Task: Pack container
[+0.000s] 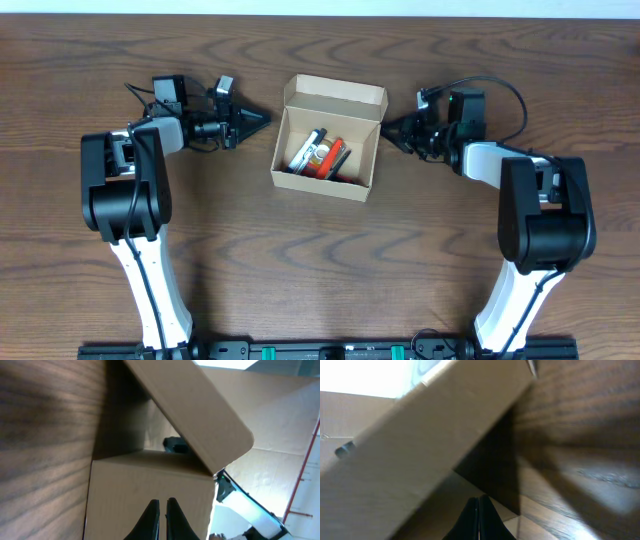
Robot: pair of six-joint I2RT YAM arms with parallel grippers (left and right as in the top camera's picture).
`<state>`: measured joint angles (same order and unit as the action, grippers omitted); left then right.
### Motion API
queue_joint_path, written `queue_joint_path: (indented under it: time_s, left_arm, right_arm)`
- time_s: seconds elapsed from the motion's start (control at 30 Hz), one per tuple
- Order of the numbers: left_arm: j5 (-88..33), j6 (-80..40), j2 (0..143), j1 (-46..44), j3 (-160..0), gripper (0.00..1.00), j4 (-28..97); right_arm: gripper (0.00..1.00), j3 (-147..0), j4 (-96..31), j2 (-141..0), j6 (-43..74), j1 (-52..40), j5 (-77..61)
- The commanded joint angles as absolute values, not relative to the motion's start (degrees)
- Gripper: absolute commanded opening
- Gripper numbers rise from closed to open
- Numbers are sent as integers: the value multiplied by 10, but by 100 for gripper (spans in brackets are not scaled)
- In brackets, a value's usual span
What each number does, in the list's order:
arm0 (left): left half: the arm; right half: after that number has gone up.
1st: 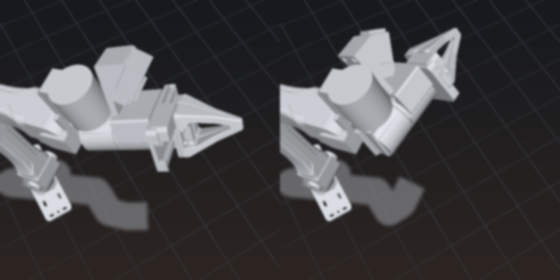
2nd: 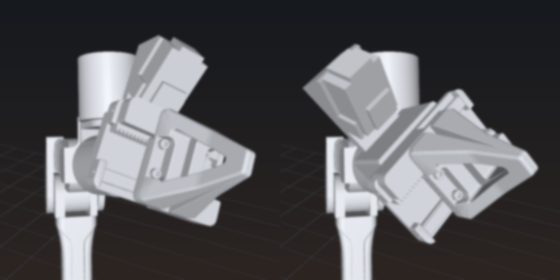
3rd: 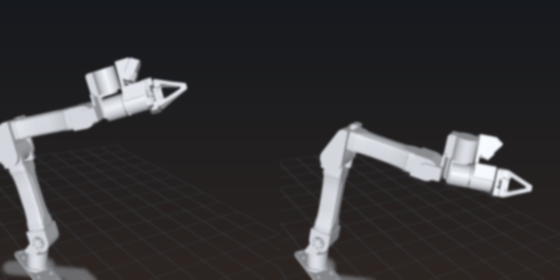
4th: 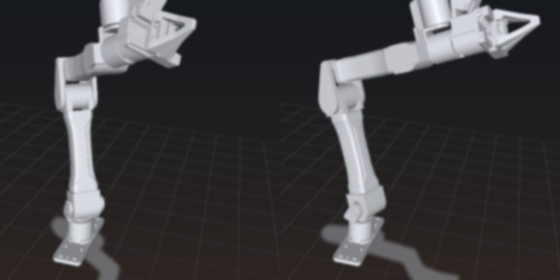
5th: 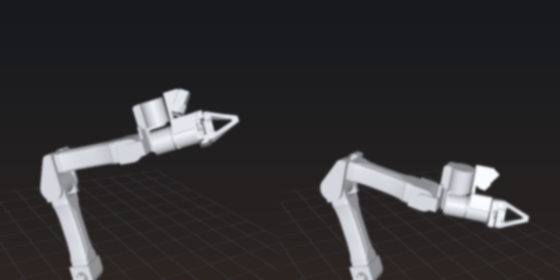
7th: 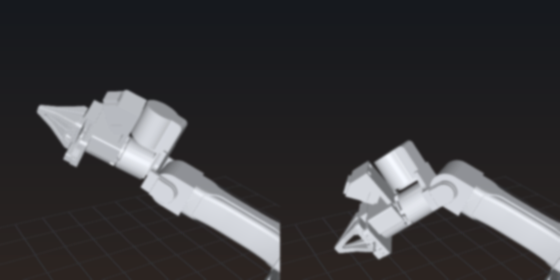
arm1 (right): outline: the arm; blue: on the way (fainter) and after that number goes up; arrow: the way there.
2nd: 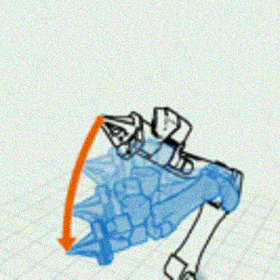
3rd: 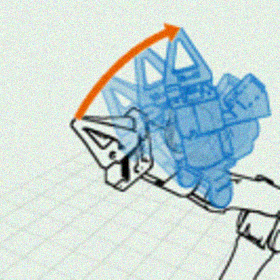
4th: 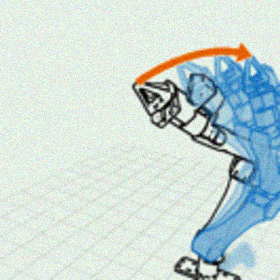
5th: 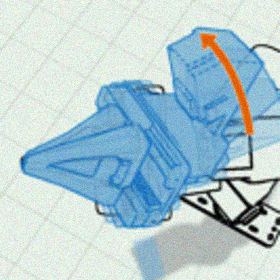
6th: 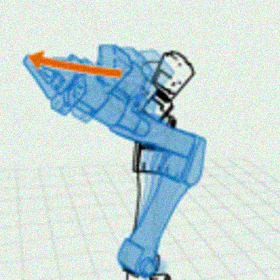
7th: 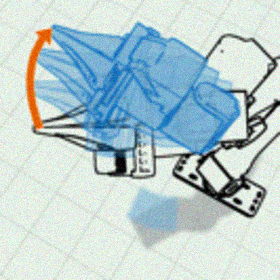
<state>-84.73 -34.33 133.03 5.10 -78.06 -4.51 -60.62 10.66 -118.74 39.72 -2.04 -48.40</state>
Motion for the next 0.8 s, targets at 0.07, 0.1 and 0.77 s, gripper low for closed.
queue_joint_path:
  time_s: [0.07,0.1,0.77]
  left_arm:
    - [-871,-436,1333,43,-778,6,-123]
    - [-871,-453,1333,41,-778,6,-142]
    - [-900,-528,1333,22,-779,6,-241]
  right_arm:
    - [1,-606,119,-1197,404,-23,-504]
    - [1,-606,122,-1197,405,-23,-504]
    - [1,-606,248,-1197,426,-23,-576]
